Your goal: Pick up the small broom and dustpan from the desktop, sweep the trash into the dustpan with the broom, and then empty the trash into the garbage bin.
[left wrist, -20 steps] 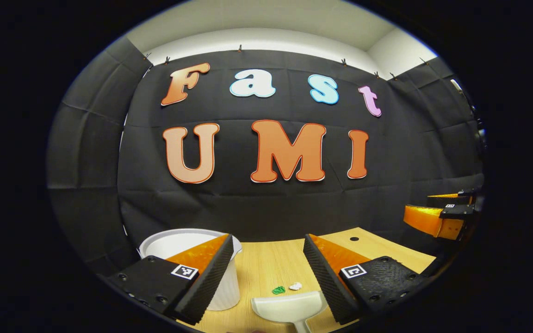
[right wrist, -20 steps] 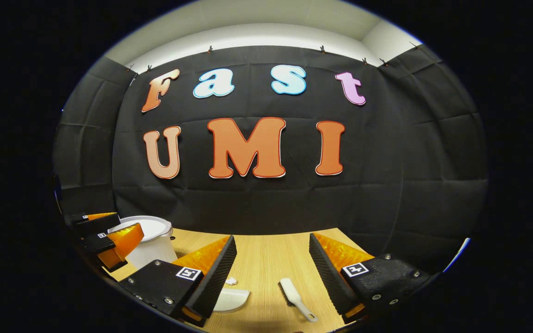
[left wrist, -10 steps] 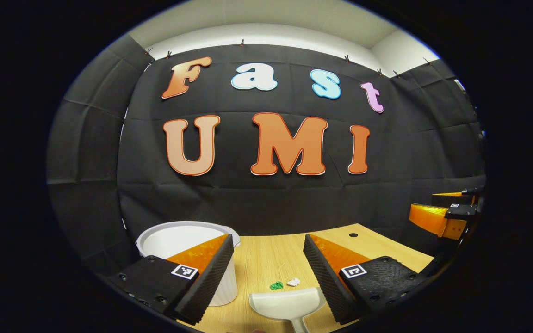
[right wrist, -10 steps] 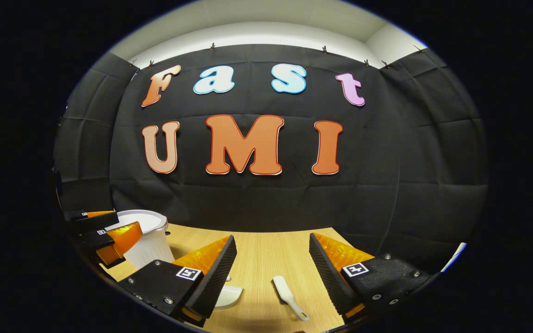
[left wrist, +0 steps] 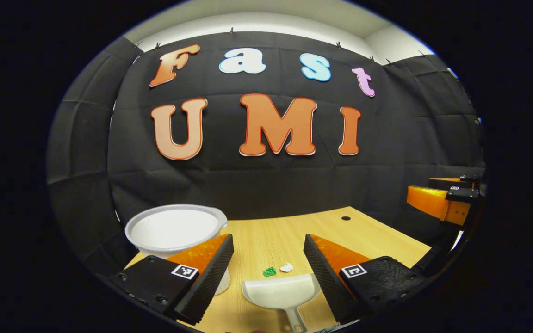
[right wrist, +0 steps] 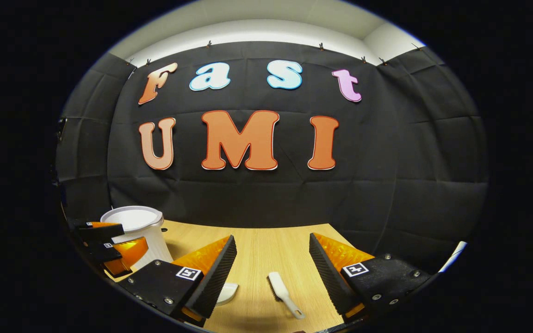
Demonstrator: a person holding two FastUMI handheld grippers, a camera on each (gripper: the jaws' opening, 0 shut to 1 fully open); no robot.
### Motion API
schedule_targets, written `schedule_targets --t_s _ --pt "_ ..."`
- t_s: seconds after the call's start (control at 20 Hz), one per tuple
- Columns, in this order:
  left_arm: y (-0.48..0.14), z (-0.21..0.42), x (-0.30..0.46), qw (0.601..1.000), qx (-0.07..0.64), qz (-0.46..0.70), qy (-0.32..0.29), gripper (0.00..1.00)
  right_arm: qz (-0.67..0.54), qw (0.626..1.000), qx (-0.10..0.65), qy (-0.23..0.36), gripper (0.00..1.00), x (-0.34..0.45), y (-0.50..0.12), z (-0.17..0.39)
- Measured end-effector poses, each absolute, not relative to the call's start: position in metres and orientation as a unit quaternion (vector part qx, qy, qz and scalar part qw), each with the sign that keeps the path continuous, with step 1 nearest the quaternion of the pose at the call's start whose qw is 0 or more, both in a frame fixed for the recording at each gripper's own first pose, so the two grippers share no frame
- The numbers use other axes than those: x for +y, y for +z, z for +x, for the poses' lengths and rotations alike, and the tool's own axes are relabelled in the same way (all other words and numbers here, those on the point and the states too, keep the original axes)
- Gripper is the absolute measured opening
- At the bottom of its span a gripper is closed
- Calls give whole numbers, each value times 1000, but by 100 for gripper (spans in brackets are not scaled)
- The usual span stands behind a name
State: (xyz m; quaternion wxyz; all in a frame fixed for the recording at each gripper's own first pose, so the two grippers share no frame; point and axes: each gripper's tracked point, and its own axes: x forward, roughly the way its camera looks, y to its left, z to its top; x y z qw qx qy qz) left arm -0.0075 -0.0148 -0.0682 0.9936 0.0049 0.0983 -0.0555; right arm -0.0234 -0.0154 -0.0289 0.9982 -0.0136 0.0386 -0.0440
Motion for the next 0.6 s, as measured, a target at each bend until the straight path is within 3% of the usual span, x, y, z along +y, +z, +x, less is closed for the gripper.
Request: schedule_targets --t_s 0.25,0.45,0.6 --pt "-139 -15 -26 974 215 -3 -68 96 -11 998 61 -32 95 -27 -48 -9" --pt "-222 -52 -33 921 384 -36 -61 98 0 997 74 -8 95 -39 -60 16" --pt "-266 -65 -32 881 469 -38 -53 98 8 997 81 5 95 -57 -67 35"
